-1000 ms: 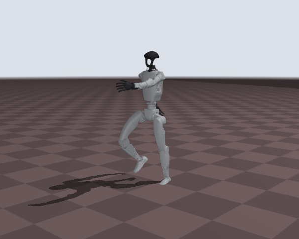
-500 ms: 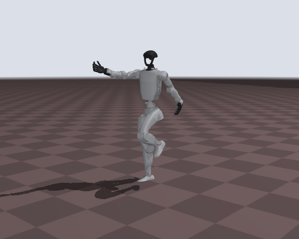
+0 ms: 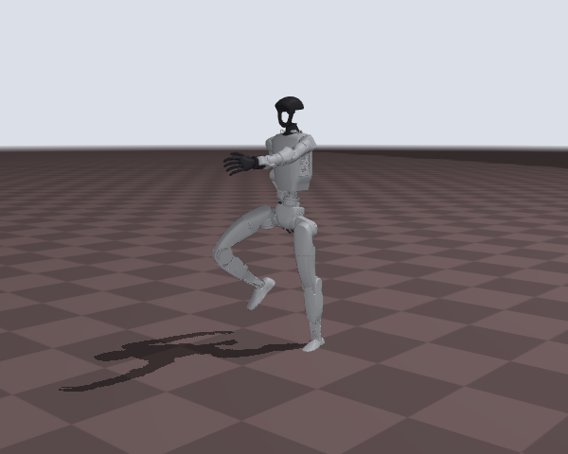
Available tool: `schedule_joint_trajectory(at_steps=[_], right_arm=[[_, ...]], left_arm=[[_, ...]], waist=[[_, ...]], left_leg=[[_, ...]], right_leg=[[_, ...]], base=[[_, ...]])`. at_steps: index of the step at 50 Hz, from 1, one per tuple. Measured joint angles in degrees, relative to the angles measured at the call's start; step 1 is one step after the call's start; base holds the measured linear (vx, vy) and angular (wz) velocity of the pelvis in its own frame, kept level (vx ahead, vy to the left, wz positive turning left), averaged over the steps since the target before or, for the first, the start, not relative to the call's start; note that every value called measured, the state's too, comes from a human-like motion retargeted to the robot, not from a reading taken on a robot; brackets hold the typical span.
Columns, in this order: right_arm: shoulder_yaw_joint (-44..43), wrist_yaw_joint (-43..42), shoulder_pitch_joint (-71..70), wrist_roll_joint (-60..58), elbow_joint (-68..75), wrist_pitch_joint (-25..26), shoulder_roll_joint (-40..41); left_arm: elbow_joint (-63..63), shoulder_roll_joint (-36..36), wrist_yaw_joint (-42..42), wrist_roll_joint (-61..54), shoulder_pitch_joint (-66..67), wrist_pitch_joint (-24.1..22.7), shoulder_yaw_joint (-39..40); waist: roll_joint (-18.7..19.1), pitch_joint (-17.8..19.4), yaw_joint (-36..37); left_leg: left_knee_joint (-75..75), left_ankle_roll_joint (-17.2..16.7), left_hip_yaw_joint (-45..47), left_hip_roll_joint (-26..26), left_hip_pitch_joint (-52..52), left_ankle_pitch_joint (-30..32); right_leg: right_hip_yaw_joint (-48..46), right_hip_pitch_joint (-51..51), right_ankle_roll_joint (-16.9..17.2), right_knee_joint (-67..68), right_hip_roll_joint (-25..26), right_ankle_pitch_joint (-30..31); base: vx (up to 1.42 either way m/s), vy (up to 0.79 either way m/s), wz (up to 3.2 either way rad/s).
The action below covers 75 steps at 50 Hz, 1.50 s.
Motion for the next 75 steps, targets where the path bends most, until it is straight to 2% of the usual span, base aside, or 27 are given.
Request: schedule_joint_trajectory(at_steps=[5, 10, 12, 15, 18, 20, 22, 23, 25, 28, 30, 32, 35, 40, 43, 45, 47, 50, 52, 53, 55, 57, 60, 62, 64, 70, 75], right_arm=[[0.6, 3.9, 16.2, 0.8, 0.8, 0.3, 0.3], [-0.5, 4.0, 17.6, 1.8, 1.5, 0.8, 1.6], [0.6, 1.9, 13.7, 2.8, 1.3, 0.1, 2.6], [1.1, -3.2, 3.8, 4.6, 1.1, -0.9, 3.7], [-0.5, -7.6, -10.9, 7.8, 0.6, -2.1, 4.1], [1.4, -8.8, -22.5, 12.2, 0.3, -2.4, 4.2], [2.4, -10.6, -35.4, 11.9, -0.2, -0.4, 2.4], [1.8, -13.6, -41.9, 11.4, -1.2, -0.6, 0.5], [0.4, -19.2, -54.8, 11.4, -4.4, -1.0, -3.3], [0.5, -21.7, -73.4, 19.6, -9.0, -4.7, -6.8], [2.2, -22.1, -83.6, 28.2, -10.8, -7.8, -8.4], [4.1, -22.4, -91.2, 35.7, -11.0, -9.8, -10.6], [3.7, -23.3, -98.9, 41.3, -11.2, -10.8, -13.6], [-0.1, -24.5, -101.0, 43.8, -12.0, -12.2, -13.1], [-1.7, -23.4, -92.7, 42.8, -14.3, -13.6, -8.4], [-2.8, -22.7, -84.3, 38.6, -15.4, -13.1, -4.7], [-3.1, -22.7, -75.2, 30.5, -14.6, -10.5, -1.9], [-1.8, -22.0, -61.8, 17.2, -9.4, -8.2, -0.4], [-0.8, -18.1, -51.3, 6.5, -5.1, -5.7, -0.5], [-0.2, -15.1, -45.8, 2.1, -3.4, -4.1, -0.4], [0.3, -10.7, -34.3, -3.2, -1.1, -1.0, 0.3], [1.2, -7.1, -23.0, -3.5, -0.3, 0.7, 1.0], [5.8, -0.9, -6.8, -1.3, -0.2, 1.4, 1.6], [7.7, 2.7, 2.0, -1.8, 0.2, 1.5, 0.3], [6.6, 5.0, 9.1, -3.1, 0.9, 1.6, -1.7], [-4.4, 6.5, 17.6, 1.5, 1.2, 2.1, -4.8], [-5.3, 0.1, 9.2, 5.9, 1.6, 0.7, -3.4]], left_arm=[[-0.8, 4.7, 1.6, -2.4, -11.0, -0.3, -1.0], [-2.8, 1.8, 0.2, -4.6, -5.7, -0.4, 4.6], [-3.9, -1.0, -0.7, -5.7, 1.9, -1.2, 6.7], [-3.0, -6.2, -2.3, -5.9, 16.4, -1.4, 9.0], [5.4, -10.9, -3.9, -3.1, 29.7, -0.6, 9.2], [13.1, -13.1, -6.0, 3.1, 38.5, 0.2, 6.8], [18.5, -15.1, -11.4, 6.4, 49.3, 3.7, 2.1], [19.9, -16.3, -11.4, 4.9, 55.5, 4.3, 0.0], [20.6, -18.6, -10.6, 1.7, 68.6, 5.4, -2.5], [18.4, -20.9, -17.4, -2.1, 85.9, 4.7, -7.4], [16.5, -20.6, -23.3, -2.6, 95.0, 4.4, -11.5], [15.0, -18.5, -27.1, -2.3, 101.8, 5.1, -13.5], [15.4, -15.9, -28.9, -3.2, 107.1, 6.6, -12.3], [16.2, -15.2, -26.7, -6.1, 102.7, 7.2, -11.0], [17.3, -16.6, -23.9, -6.2, 93.3, 5.5, -11.4], [18.5, -17.2, -20.1, -4.7, 84.7, 4.2, -10.9], [20.1, -17.2, -13.4, -2.1, 72.6, 3.1, -8.7], [19.8, -16.2, -1.3, -3.0, 52.1, -0.9, -2.8], [17.3, -15.0, -1.6, -5.4, 40.0, -1.3, -0.4], [16.1, -14.0, -3.2, -2.8, 33.9, -0.1, 0.8], [13.0, -11.2, -3.6, -0.7, 22.1, 1.5, 1.9], [9.2, -8.1, -1.9, -1.8, 10.9, 2.2, 1.4], [4.0, -3.4, 0.0, -3.2, -2.4, 2.1, -0.1], [1.4, -0.3, 0.4, -4.5, -8.2, 1.7, -0.5], [0.0, 2.1, 0.9, -6.0, -12.1, 1.2, -0.4], [-1.0, 1.9, 1.7, -8.7, -13.3, 1.1, 2.1], [-6.7, -6.3, 1.6, -11.2, 3.7, -1.2, 6.8]], waist=[[-0.2, -1.3, -0.1], [-1.1, -4.8, 4.3], [-1.4, -6.4, 6.4], [-2.1, -7.9, 10.0], [-4.9, -5.8, 16.8], [-8.7, -3.6, 23.6], [-11.3, -6.0, 26.3], [-10.5, -7.3, 26.4], [-8.9, -5.9, 26.8], [-8.7, -4.7, 26.7], [-10.1, -5.2, 27.4], [-11.7, -6.3, 28.7], [-13.1, -7.9, 29.5], [-11.3, -12.4, 26.1], [-11.2, -14.5, 24.5], [-11.9, -14.4, 24.9], [-12.2, -10.8, 26.4], [-7.9, -5.0, 24.9], [-3.6, -5.7, 20.0], [-2.6, -7.3, 18.3], [-2.6, -7.2, 14.5], [-2.9, -4.1, 11.2], [-3.0, -1.7, 7.8], [-2.9, -2.2, 5.3], [-2.4, -3.2, 2.8], [-2.0, -5.8, 4.3], [-1.5, -8.5, 9.1]], left_leg=[[0.0, -0.4, 1.1, 0.5, -0.3, 0.2], [0.0, -1.2, 3.0, -1.3, -1.7, -1.4], [0.0, -1.2, 3.4, -2.2, -2.3, -1.9], [0.0, -1.0, 4.0, -3.9, -2.0, -2.0], [2.7, 1.6, 5.9, -7.2, 0.1, -2.1], [13.8, 4.4, 9.2, -10.1, -3.6, -2.9], [46.9, 2.7, 10.8, -7.2, -25.9, -2.0], [62.1, 1.1, 9.1, -4.2, -37.3, 1.3], [84.6, -1.6, 6.3, -0.5, -51.9, 3.2], [110.6, 5.3, 10.0, 11.6, -66.5, -8.5], [122.4, 9.8, 11.1, 18.4, -74.5, -12.1], [128.2, 10.9, 10.0, 17.9, -80.8, -11.7], [131.1, 10.7, 8.7, 13.0, -85.2, -11.4], [122.4, 9.8, 7.0, 7.0, -82.2, -9.3], [105.0, 6.5, 8.2, 2.9, -69.8, -7.5], [86.0, 4.5, 10.2, 0.1, -56.2, -4.7], [57.8, 3.6, 13.3, -3.5, -35.5, -3.1], [16.2, 3.1, 14.9, -7.1, -6.5, -6.8], [4.4, -0.3, 13.8, -4.6, -2.4, -4.7], [1.1, -1.6, 13.6, -3.8, -3.7, -2.6], [0.0, -1.7, 11.6, -3.3, -5.4, -0.8], [0.0, -1.1, 9.4, -2.9, -4.1, -0.1], [0.0, -2.7, 8.5, -2.5, -2.8, 0.5], [0.0, -2.7, 7.8, -2.7, -3.0, 0.5], [0.0, -2.2, 7.1, -2.5, -3.6, 0.5], [0.0, -2.3, 8.1, -2.7, -4.8, 0.6], [0.0, -2.0, 8.9, -3.6, -4.9, -1.1]], right_leg=[[2.1, -4.1, -0.6, 6.1, 4.2, -0.5], [2.3, 2.5, -0.2, -5.7, 7.8, -1.5], [2.0, 8.9, 0.8, -18.2, 9.7, 1.8], [3.7, 23.7, 2.8, -47.3, 14.5, 8.4], [5.7, 45.7, 3.5, -80.4, 15.8, -3.3], [7.5, 56.8, 4.8, -98.8, 13.3, -5.3], [8.1, 57.3, 3.8, -109.6, 11.6, -0.8], [8.3, 56.6, 3.1, -112.9, 12.8, 1.2], [9.6, 57.3, 3.4, -114.1, 14.2, 2.0], [11.2, 56.7, 3.6, -114.1, 14.9, 2.1], [12.2, 55.1, 2.4, -114.1, 14.9, 2.3], [12.6, 53.4, 1.9, -114.1, 14.0, 2.7], [12.1, 52.0, 2.5, -114.1, 12.8, 3.2], [9.6, 49.4, 3.2, -114.1, 14.5, 2.8], [10.3, 49.2, 4.0, -114.1, 14.2, 2.3], [12.2, 50.7, 4.9, -114.1, 13.3, 2.2], [14.6, 54.1, 6.2, -112.3, 12.6, 1.3], [14.9, 57.9, 6.1, -107.3, 16.3, -0.6], [11.1, 48.4, 2.5, -90.6, 20.5, -0.7], [9.4, 37.8, 1.7, -75.5, 21.0, 1.0], [7.2, 22.0, 3.2, -52.0, 19.3, 10.2], [6.2, 13.0, 4.2, -36.0, 17.1, 11.6], [3.1, 1.9, 0.4, -16.2, 10.4, 3.0], [2.5, -4.4, -1.5, -6.5, 5.9, 0.8], [2.7, -8.6, -1.7, -0.5, 4.4, 0.4], [4.1, -7.8, -0.6, -1.3, 9.1, -1.5], [4.9, 7.1, 2.3, -25.3, 14.4, 1.8]], base=[[0.06, -0.03, -0.21], [0.04, -0.06, -0.45], [0.03, -0.07, -0.33], [0.06, -0.11, -0.40], [0.07, -0.18, -0.97], [-0.09, -0.27, -1.57], [-0.27, -0.23, -0.61], [-0.23, -0.13, -0.20], [-0.11, -0.08, -0.41], [-0.05, -0.10, -0.53], [-0.03, -0.12, -0.30], [0.00, -0.04, -0.07], [0.01, 0.02, 0.22], [0.01, 0.03, 0.47], [0.07, 0.07, -0.24], [0.15, 0.09, -0.92], [0.21, 0.13, -1.21], [0.12, 0.22, -0.06], [-0.15, 0.21, 1.27], [-0.22, 0.14, 1.11], [-0.16, 0.08, 1.10], [-0.04, 0.07, 1.07], [0.02, 0.09, 0.46], [0.07, 0.08, 0.26], [0.08, 0.06, 0.27], [0.06, -0.02, -0.20], [0.06, -0.05, -0.15]])
